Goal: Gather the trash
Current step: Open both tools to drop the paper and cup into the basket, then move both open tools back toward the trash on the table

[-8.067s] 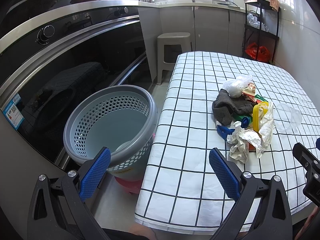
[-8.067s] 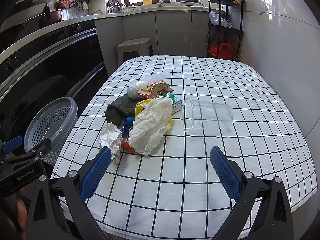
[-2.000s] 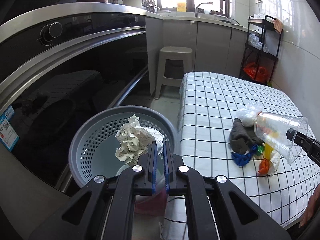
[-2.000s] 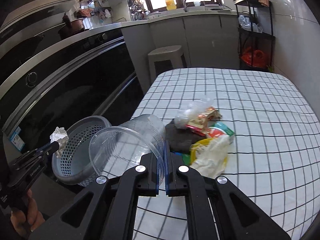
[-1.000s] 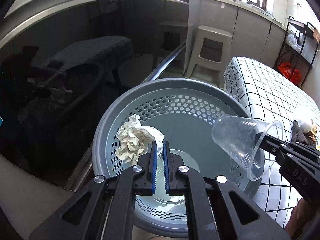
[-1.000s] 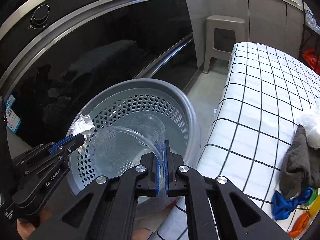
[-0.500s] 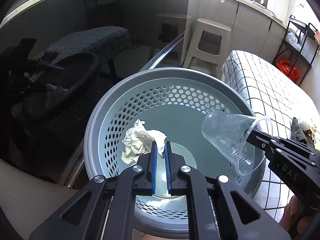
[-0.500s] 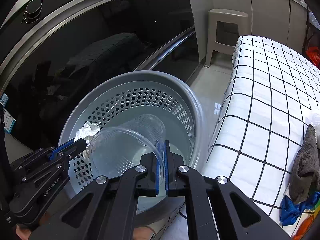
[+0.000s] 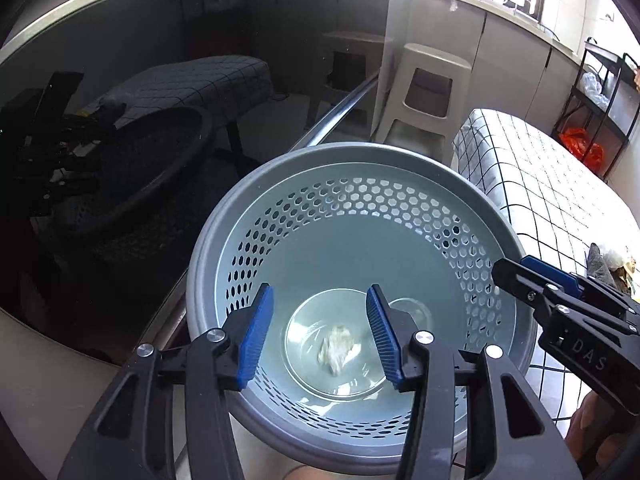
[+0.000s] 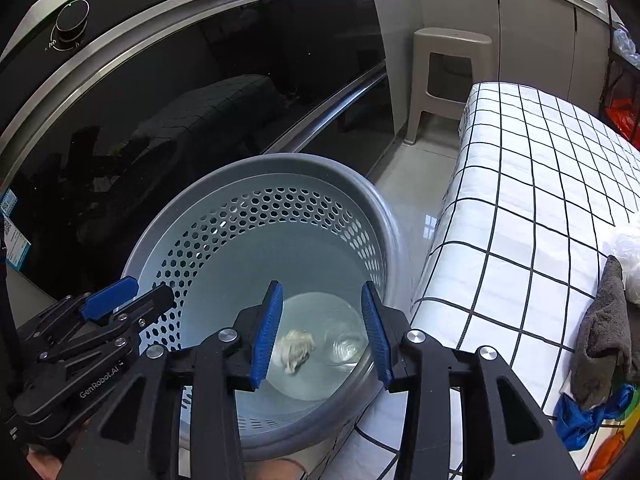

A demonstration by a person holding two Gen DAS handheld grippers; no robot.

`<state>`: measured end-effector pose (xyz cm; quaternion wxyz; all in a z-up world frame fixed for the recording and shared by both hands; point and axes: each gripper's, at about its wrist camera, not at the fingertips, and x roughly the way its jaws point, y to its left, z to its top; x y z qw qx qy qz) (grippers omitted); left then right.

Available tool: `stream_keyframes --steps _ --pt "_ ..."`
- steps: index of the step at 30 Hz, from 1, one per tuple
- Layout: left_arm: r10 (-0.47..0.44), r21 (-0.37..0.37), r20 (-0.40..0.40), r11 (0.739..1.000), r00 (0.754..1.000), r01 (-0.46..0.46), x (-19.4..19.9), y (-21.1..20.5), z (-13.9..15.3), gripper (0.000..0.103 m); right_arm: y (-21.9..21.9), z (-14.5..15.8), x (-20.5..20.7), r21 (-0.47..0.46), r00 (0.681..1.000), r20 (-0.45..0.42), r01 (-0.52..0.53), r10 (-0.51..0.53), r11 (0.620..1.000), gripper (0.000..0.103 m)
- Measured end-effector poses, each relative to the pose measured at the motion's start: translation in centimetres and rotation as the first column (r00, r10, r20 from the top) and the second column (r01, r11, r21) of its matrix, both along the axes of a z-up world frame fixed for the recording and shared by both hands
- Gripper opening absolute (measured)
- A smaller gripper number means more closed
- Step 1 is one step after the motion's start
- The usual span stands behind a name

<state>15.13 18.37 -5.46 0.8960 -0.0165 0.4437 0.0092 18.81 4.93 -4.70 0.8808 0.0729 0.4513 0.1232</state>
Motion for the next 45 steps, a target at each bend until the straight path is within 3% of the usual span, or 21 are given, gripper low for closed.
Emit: stream_keyframes --steps 22,29,34,45 --pt "-0.011 -0.001 0.041 1.000 0.999 0.011 -1.2 -0.5 1.0 0.050 -1.2 0.9 -2.3 -0.018 0.999 0.015 0.031 -0.031 0.999 0.039" --pt "-0.036 0.010 0.075 0.999 0.997 0.036 -2.0 -1.3 1.7 0.056 -2.6 1.8 -4.1 -0.019 0.997 0.027 0.073 -0.072 0.997 0.040" --pt "-0.069 0.013 0.095 0.998 0.993 0.069 -2.9 -2.4 2.2 0.064 -3.9 2.3 -6.4 -0.017 0.994 0.044 0.104 -0.103 0.994 0.049" --pt "-0.146 -0.030 0.113 0.988 0.983 0.150 -5.6 -5.8 3.0 0.073 -7.2 2.8 -11.4 -0.030 0.983 0.068 0.176 -0.173 0.984 0.055"
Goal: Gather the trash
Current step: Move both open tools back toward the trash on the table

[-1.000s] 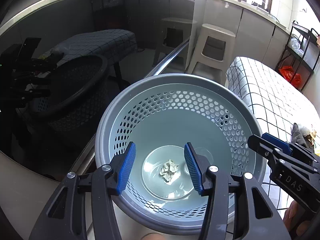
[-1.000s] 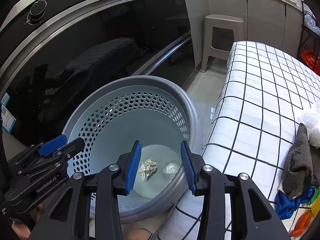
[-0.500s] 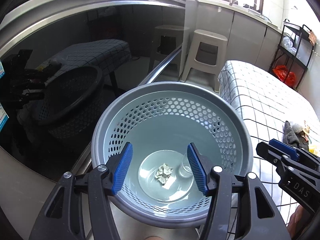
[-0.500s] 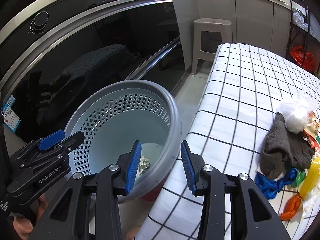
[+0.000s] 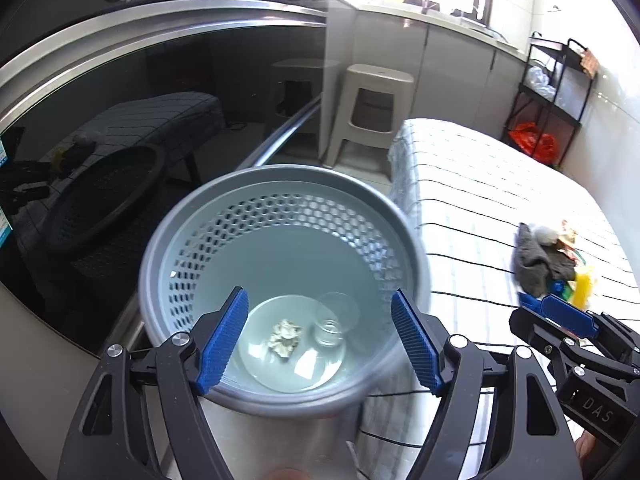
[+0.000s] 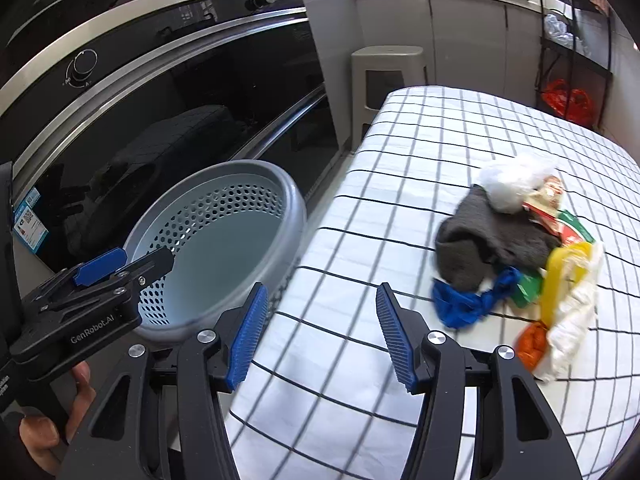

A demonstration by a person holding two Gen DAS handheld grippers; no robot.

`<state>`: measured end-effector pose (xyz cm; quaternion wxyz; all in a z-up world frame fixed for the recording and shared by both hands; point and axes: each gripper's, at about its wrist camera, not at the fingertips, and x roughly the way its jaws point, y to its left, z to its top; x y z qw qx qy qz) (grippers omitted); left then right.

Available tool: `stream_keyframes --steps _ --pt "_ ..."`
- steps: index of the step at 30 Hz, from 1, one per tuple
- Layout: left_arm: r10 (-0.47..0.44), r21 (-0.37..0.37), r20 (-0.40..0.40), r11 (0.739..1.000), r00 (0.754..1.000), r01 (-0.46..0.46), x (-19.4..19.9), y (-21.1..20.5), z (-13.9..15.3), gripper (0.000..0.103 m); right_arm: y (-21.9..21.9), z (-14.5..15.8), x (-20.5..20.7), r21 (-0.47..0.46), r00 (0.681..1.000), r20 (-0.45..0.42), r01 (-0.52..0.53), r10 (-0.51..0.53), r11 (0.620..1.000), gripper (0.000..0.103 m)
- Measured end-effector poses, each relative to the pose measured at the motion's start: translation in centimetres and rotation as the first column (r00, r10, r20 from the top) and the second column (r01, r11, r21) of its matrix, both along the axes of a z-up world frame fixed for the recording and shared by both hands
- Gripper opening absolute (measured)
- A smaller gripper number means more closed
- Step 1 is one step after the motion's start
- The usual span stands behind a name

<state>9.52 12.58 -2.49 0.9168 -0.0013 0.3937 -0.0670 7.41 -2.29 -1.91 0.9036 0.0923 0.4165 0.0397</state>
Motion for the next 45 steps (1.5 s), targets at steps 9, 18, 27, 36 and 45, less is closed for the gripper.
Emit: stream_keyframes --steps 9,18,27,36,45 --pt "-0.063 0.036 0.050 0.997 0.997 0.061 -1.8 -3.8 1.6 0.076 -6.3 1.7 -4.0 -0.020 0.995 0.041 0.094 -0.093 0.995 0.059" --pt "-0.142 0.013 0.074 0.990 0.987 0.141 -2.7 -8.0 3.2 0.079 -12.2 3.2 -6.1 -0.059 0.982 0.069 0.180 -0.176 0.982 0.061" --pt "-0.200 0.014 0.073 0.980 0.977 0.199 -2.0 -12.6 3.4 0.080 -15.5 3.7 -7.1 -0.076 0.975 0.068 0.217 -0.212 0.973 0.061" --pt "-0.241 0.031 0.064 0.970 0.968 0.240 -0.2 -15.5 2.6 0.080 -17.7 2.6 -6.2 -0.091 0.967 0.052 0.254 -0.250 0.963 0.064" --pt "-0.255 0.022 0.032 0.967 0.966 0.254 0.8 -16.5 1.0 0.080 -19.1 1.0 -5.4 -0.078 0.960 0.026 0.281 -0.280 0.956 0.064"
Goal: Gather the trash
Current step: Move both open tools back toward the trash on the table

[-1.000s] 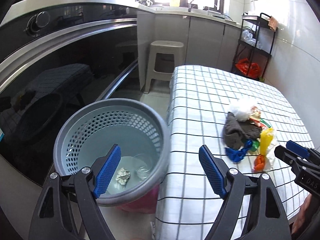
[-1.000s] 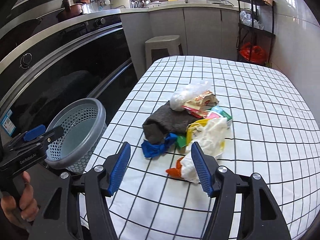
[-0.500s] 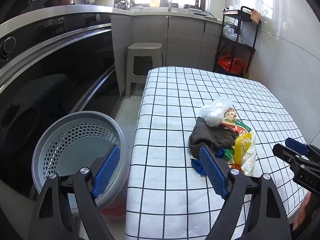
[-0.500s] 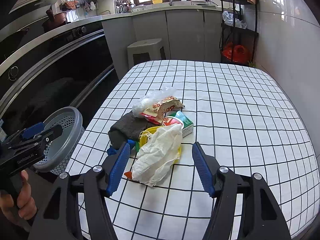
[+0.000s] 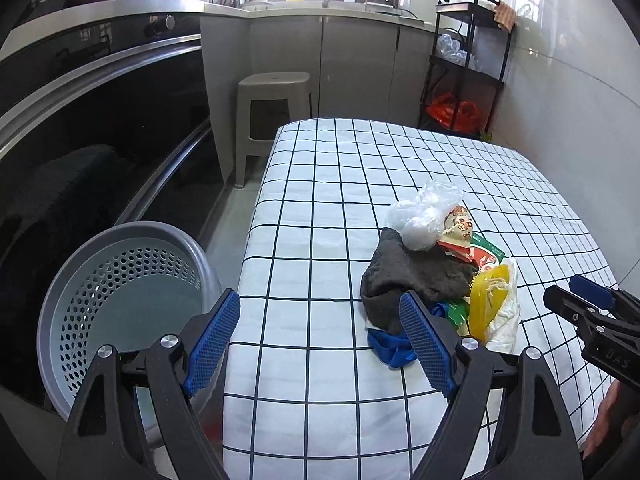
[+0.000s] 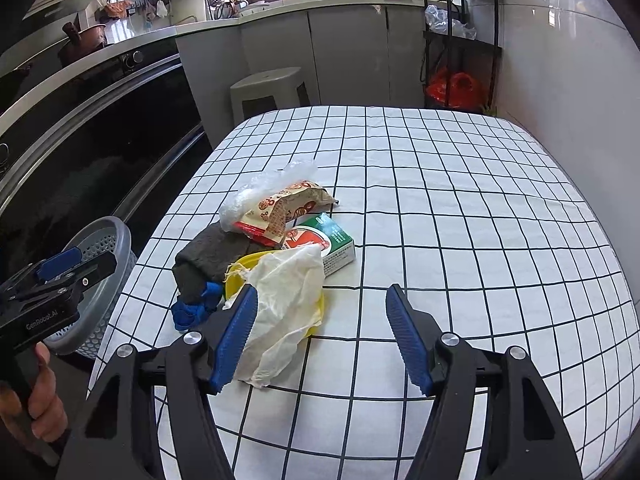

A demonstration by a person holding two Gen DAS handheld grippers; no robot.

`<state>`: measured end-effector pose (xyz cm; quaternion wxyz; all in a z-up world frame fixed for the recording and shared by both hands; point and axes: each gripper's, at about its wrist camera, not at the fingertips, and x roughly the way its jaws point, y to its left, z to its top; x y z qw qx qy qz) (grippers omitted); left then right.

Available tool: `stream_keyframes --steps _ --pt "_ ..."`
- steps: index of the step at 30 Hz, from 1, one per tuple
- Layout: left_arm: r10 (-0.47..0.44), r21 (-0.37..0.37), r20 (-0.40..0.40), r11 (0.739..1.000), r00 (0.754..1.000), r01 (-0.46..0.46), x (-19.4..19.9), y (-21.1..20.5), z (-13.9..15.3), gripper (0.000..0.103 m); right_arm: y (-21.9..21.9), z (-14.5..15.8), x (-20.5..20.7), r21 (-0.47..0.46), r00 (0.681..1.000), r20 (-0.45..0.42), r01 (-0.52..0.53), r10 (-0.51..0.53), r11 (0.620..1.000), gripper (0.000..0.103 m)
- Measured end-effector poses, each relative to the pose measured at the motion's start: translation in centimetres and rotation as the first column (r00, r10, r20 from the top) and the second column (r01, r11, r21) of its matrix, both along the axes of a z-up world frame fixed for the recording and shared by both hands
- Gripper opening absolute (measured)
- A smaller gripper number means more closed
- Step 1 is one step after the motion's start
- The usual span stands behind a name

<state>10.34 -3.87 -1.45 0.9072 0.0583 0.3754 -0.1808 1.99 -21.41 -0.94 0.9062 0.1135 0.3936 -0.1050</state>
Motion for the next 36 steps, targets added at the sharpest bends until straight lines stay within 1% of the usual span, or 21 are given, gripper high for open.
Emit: stream_keyframes --steps 5,15,20,24,27,36 --pt "0.007 0.000 0.007 1.000 1.000 -0.007 0.2 -0.2 0.0 0.080 -0.7 -0.6 -0.1 0.028 1.000 -0.003 0.017 -0.017 0.999 0.064" --pt "0.001 0.006 -0.001 1.000 1.000 -0.001 0.7 -0.9 -0.6 0.080 -0.7 -0.7 -0.1 0.016 1.000 0.005 0.015 -0.015 1.000 0.064" --pt "-0.001 0.009 -0.009 1.000 1.000 0.001 0.8 -1.1 -0.9 0.081 -1.0 -1.0 -0.3 0.036 1.000 -0.001 0.015 -0.015 0.999 0.064" --pt "-0.002 0.012 -0.017 1.000 1.000 0.003 0.8 -1.5 -1.3 0.081 -1.1 -0.9 -0.5 0.029 1.000 0.004 0.019 -0.019 0.999 0.064" --pt "-0.006 0.012 -0.020 1.000 1.000 0.006 0.7 -1.7 -1.3 0.081 -1.3 -0.9 -0.7 0.040 1.000 0.007 0.024 -0.024 0.999 0.065" --pt "-0.013 0.015 -0.034 1.000 0.999 0.014 0.6 -2.7 -2.0 0.083 -1.6 -1.3 -1.3 0.051 1.000 0.005 0.021 -0.022 0.998 0.065"
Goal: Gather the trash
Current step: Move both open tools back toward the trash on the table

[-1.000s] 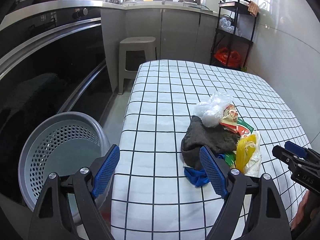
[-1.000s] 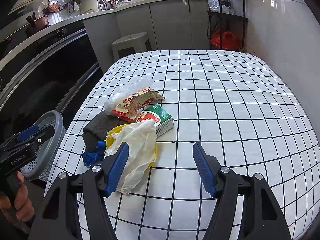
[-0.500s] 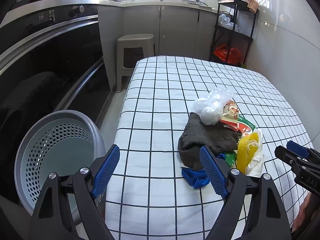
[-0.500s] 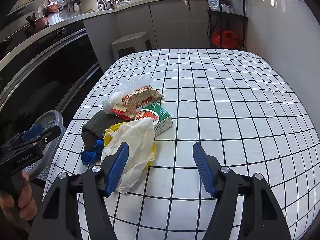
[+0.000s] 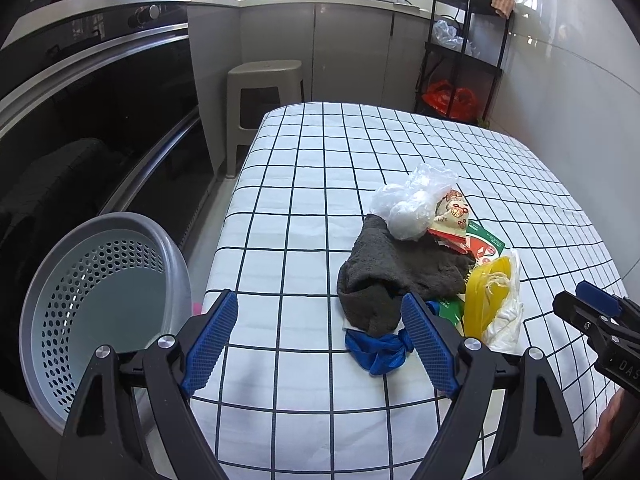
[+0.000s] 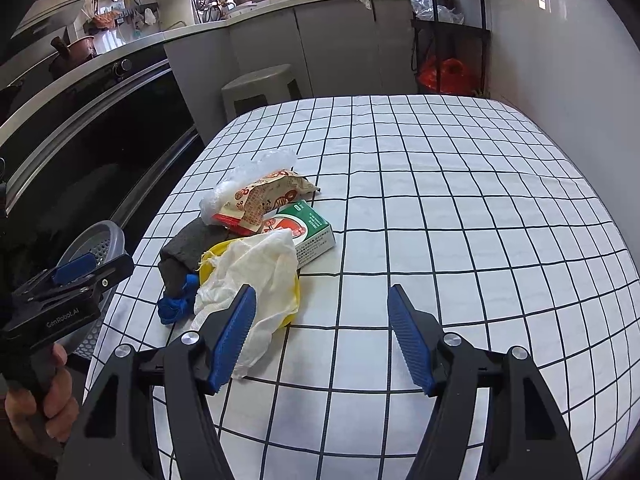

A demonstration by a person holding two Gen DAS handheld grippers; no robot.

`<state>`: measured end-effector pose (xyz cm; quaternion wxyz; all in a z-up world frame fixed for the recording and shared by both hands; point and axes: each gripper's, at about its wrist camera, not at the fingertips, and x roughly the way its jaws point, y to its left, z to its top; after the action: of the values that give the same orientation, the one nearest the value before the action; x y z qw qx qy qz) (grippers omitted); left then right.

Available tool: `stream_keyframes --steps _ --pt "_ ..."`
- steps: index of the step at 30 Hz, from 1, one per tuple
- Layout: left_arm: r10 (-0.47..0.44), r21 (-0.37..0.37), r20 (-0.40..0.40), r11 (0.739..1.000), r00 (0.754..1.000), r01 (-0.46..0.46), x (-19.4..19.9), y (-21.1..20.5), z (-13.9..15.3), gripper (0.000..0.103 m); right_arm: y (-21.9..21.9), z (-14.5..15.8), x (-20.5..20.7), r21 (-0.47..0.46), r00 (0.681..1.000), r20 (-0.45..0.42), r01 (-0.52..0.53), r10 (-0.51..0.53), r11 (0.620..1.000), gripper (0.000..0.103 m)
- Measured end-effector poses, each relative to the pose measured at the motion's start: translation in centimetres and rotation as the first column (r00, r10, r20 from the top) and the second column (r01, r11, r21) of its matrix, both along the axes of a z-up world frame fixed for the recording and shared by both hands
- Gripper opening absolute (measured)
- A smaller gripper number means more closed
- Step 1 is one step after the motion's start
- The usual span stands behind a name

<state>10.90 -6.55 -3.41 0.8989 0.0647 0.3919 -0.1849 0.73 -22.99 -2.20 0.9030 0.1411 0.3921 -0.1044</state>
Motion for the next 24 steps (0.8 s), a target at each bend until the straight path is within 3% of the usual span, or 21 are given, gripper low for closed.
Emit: stream_keyframes --steps 9,24 --pt "-0.006 0.017 -0.003 1.000 1.000 0.006 -0.6 -0.3 -0.4 0.085 1.5 -0.1 0.2 0.013 0.998 0.013 -0.056 0.056 0.998 0.071" --pt "0.019 0.038 -0.005 0.999 1.000 -0.018 -0.6 0.1 -0.6 0.086 3.4 -1.6 2.7 0.051 0.994 -0.038 -0.098 0.100 0.994 0.071"
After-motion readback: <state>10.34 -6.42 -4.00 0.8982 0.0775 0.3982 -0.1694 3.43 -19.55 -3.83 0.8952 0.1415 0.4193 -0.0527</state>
